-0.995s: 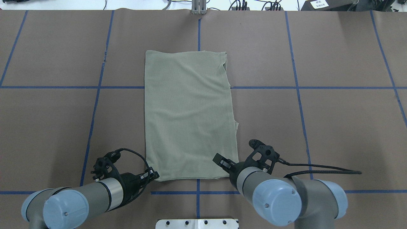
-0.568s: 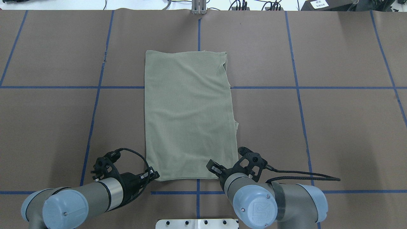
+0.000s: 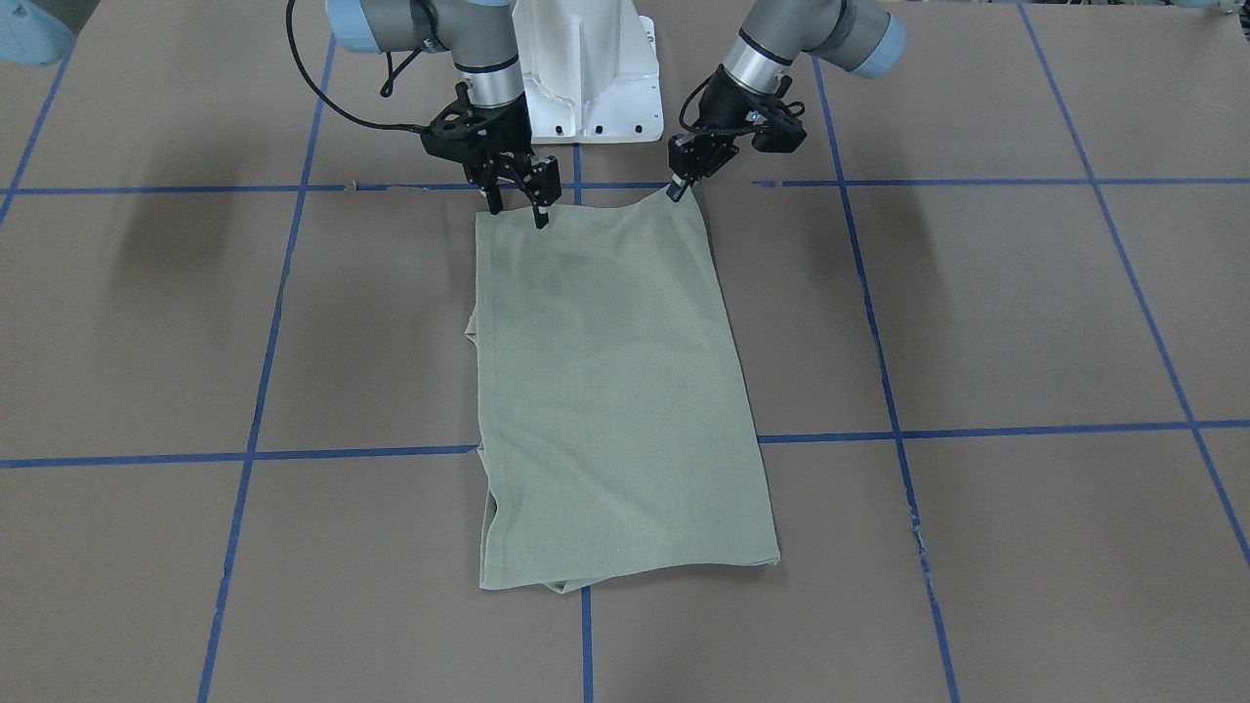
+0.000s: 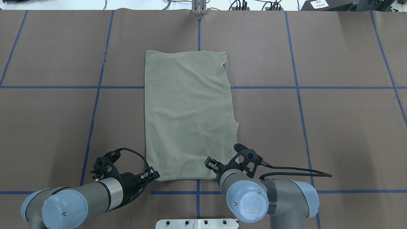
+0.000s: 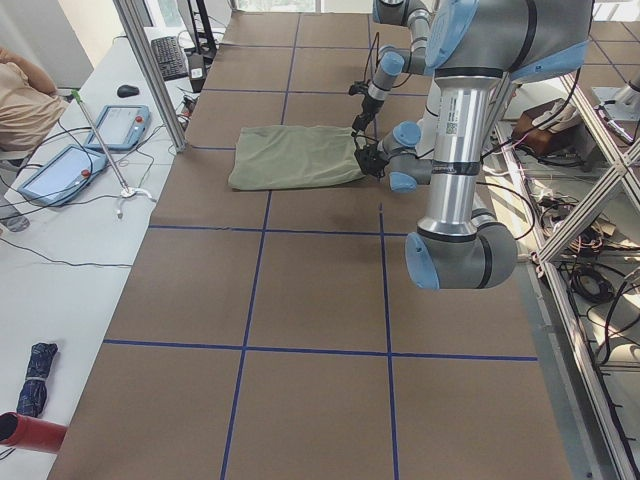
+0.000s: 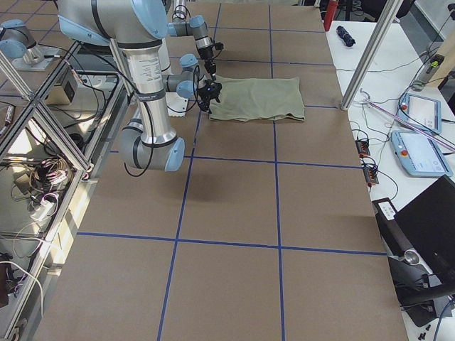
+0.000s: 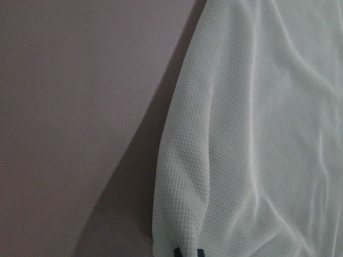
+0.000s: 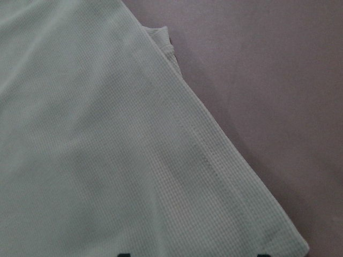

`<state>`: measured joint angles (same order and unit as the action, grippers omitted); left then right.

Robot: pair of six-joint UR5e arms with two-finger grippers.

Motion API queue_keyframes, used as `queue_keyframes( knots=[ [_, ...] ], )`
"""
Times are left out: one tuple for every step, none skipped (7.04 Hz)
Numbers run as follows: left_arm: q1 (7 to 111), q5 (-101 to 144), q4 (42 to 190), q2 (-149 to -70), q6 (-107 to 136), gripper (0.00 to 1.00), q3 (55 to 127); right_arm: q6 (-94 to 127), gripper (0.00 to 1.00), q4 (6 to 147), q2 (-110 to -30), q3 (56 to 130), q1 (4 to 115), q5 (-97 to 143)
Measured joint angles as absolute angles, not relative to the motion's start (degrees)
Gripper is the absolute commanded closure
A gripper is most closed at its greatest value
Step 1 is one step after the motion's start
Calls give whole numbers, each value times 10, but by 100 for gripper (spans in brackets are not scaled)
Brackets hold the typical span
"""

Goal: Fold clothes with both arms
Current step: 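Lower both grippers onto the near shirt corners and grasp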

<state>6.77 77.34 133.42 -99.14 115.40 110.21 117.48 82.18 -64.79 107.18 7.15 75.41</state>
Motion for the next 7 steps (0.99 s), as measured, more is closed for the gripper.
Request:
queue_keyframes(
  knots=[
    [68,773,1334,-991,1154,100,1102,1173,16,822,-647,1067,73,754],
    [68,774,1334,-991,1154,100,1103,1170,16,822,-645,1064,74,754],
    [67,774,1334,-991,1154,100,1103,1167,16,822,-642,1061,74,754],
    [67,774,1334,-991,1154,100,1103,1165,16,822,-637,1055,75,754],
    [67,774,1334,-991,1154,100,1103,1163,19,822,-632,1049,76,754],
    [68,774,1334,-992,1154,100,1103,1163,37,822,-629,1045,77,754],
    [68,774,1335,-993,1154,100,1103,1165,92,822,-627,1042,78,754]
  ],
)
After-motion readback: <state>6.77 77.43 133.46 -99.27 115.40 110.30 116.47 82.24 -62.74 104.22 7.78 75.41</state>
